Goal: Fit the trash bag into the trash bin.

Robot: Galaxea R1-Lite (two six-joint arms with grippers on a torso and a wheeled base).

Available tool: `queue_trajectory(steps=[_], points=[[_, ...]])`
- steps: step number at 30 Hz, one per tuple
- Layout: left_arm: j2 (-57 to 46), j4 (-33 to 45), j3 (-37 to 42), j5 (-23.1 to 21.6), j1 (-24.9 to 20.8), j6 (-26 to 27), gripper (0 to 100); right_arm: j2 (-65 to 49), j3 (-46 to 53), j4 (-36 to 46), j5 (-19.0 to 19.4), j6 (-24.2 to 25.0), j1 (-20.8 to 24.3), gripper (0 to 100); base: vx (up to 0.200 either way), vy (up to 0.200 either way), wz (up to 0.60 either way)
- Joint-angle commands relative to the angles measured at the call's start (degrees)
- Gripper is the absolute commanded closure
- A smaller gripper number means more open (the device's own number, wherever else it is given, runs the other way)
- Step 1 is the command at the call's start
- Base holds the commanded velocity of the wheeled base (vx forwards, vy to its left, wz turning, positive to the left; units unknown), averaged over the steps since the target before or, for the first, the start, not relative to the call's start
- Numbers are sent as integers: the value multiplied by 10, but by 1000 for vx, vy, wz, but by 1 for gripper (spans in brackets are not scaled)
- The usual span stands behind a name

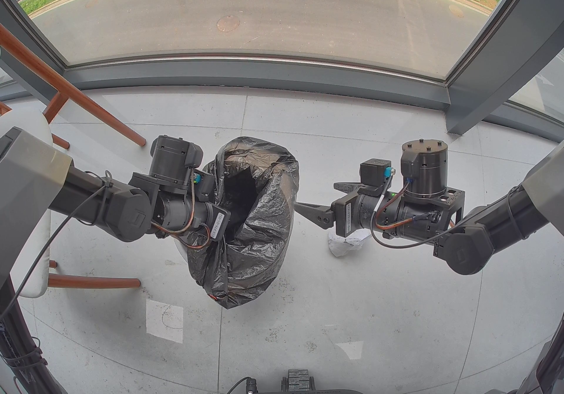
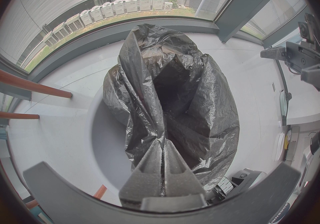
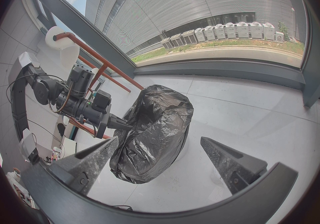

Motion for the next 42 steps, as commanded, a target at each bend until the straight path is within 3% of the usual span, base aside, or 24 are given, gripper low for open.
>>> queue_trajectory(steps=[1,9,32,42], points=[[-27,3,-1,1,2,-5,100,-5,36,-23,0,0,-4,0,0,0,0],[-69,6,16,0,30,-10,100,-2,85,-96,-2,25,-8,0,0,0,0],[-128,39,56,1,132,-6,100,-6,111,-99,-3,25,-3,0,0,0,0],[-128,36,77,1,182,60,100,-6,112,-99,-3,25,-3,0,0,0,0]])
